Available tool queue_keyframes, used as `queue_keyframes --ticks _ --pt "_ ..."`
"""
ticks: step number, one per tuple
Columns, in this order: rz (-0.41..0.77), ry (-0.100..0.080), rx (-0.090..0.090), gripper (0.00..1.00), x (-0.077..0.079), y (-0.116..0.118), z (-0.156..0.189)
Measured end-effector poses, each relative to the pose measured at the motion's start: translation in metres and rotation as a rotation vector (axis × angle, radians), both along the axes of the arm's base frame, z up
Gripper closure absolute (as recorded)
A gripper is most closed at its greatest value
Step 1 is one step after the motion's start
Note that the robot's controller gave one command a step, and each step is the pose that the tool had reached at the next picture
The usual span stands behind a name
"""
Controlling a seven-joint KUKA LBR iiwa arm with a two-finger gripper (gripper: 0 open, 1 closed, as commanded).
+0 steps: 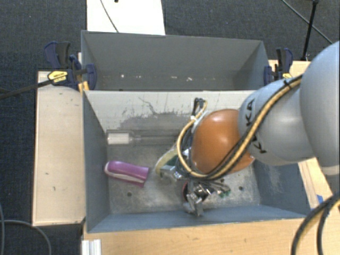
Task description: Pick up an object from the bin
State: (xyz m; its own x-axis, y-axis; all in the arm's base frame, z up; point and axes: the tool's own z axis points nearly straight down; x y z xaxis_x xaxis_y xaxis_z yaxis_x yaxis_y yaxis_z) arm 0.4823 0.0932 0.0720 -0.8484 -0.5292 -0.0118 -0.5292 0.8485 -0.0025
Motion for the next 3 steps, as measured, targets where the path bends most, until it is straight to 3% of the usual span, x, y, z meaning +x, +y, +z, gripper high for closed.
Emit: queue_keyframes --ticks 1,2,3 --pt "0.148 0.004 -0.005 0.00 0.014 -0.034 0.058" --pt "0.550 0.011 -0.006 0.00 0.008 -0.041 0.002" --pt "0.544 0.006 -0.005 1.00 0.009 -0.040 0.004"
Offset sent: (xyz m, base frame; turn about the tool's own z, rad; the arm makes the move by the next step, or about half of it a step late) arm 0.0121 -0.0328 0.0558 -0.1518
